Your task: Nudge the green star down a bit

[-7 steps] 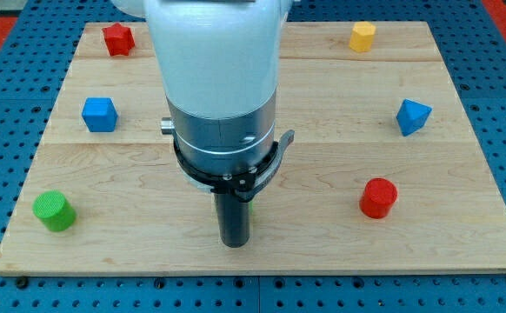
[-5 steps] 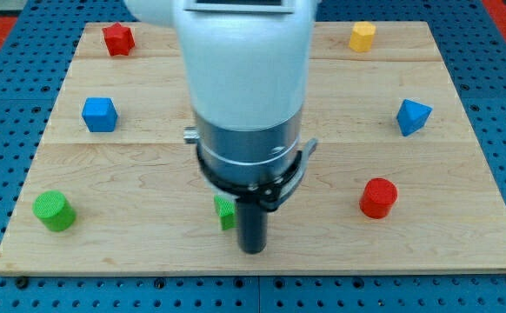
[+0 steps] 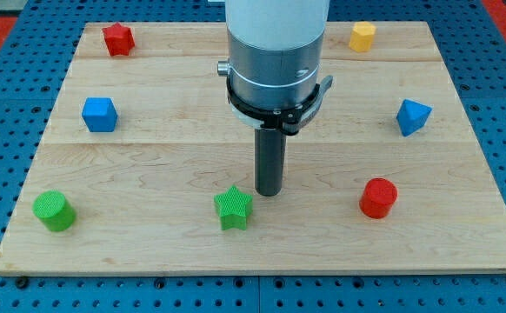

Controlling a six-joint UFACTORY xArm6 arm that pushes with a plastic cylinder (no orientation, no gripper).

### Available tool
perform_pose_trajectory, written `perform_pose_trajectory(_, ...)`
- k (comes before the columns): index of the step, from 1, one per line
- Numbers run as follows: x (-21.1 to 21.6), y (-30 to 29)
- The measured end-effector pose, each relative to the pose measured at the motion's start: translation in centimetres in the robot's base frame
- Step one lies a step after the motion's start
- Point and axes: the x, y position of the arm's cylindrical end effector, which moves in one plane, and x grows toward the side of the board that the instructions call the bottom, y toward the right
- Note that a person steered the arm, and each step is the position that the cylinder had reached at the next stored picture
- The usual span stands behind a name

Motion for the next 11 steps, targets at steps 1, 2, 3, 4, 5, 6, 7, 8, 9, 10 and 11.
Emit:
perform_pose_trajectory(1,1.1,0.2)
perform_pose_trajectory(2,1.1,0.9)
perform_pose_trajectory(3,1.1,3.4)
perform_pose_trajectory(4,0.8,4.7)
perform_pose_trajectory(5,-2.3,7.1)
perform_pose_trajectory(6,-7.2,11.1)
perform_pose_trajectory(7,-10.8,13.7)
perform_pose_trajectory(8,-14.6,13.0)
perform_pose_trajectory(9,-16.2,13.2)
perform_pose_trajectory(10,-20.2,13.1)
perform_pose_trajectory(11,-20.2,13.9)
